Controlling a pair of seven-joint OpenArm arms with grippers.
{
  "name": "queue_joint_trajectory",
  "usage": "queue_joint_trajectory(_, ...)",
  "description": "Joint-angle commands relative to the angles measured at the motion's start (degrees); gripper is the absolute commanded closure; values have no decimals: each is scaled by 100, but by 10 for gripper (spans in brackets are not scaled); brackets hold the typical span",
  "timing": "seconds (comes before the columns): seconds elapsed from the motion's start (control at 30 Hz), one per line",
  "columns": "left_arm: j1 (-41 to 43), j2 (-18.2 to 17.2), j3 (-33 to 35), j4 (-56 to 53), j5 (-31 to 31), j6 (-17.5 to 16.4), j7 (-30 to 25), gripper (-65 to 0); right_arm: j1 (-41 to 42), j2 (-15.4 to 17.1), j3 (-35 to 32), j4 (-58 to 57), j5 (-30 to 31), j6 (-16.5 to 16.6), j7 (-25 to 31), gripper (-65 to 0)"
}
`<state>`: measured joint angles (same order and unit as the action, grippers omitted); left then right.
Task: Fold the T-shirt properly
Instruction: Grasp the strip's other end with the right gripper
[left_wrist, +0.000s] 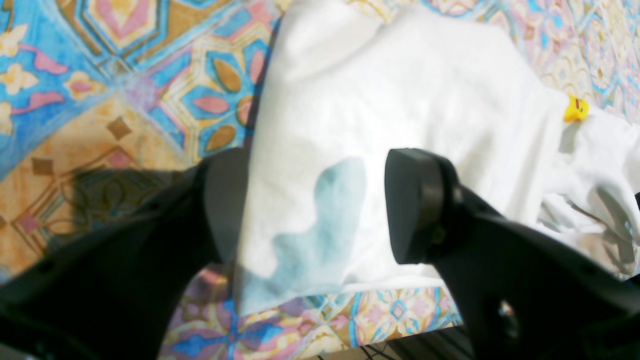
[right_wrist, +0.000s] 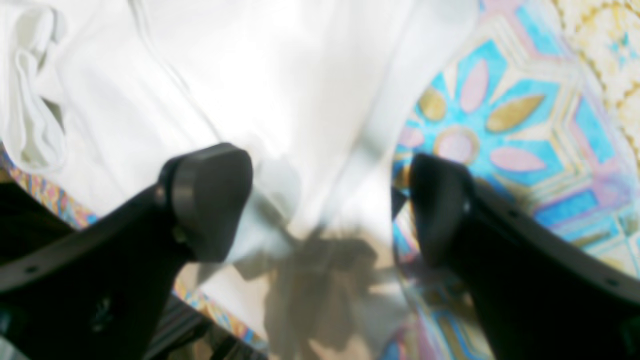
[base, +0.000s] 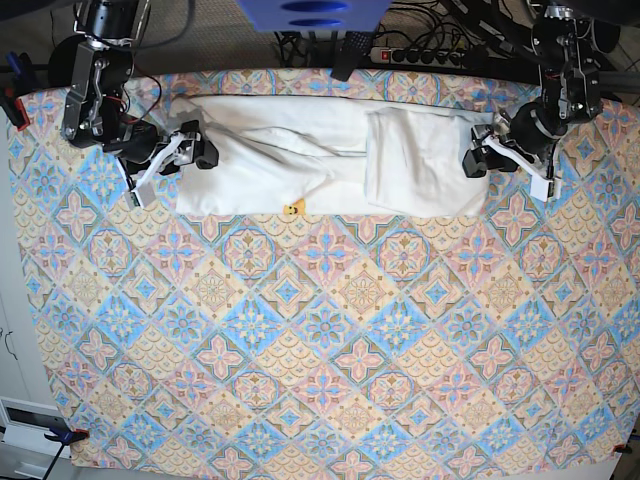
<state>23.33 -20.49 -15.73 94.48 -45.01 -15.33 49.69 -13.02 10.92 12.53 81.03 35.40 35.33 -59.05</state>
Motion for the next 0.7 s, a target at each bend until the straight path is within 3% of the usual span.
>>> queue_joint_trajectory(0.0, -8, -74, -32, 78, -57, -45, -77, -424, -30, -32, -97, 6, 16, 23, -157, -510)
queue_joint_trajectory(0.17, -8, -74, -32, 78, -57, -45, -86, -424, -57, -217, -440, 42, 16, 23, -192, -493)
queue_joint_trajectory(0.37, -8, -74, -32, 78, -57, -45, -86, -424, -65, -437, -458, 6, 16, 23, -192, -360)
queue_joint_trajectory(0.47, -8, -74, -32, 78, -57, -45, -86, -424, -39, -437, -432, 6, 16, 23, -183, -259)
queue_joint_trajectory(0.57, -17, -74, -32, 95, -66, -45, -94, -424, -4, -402, -379, 6, 16, 23, -157, -97)
queue_joint_trajectory(0.67, -17, -74, -32, 104, -92, -45, -94, -424, 14, -402, 96, -2, 8, 23, -183, 0)
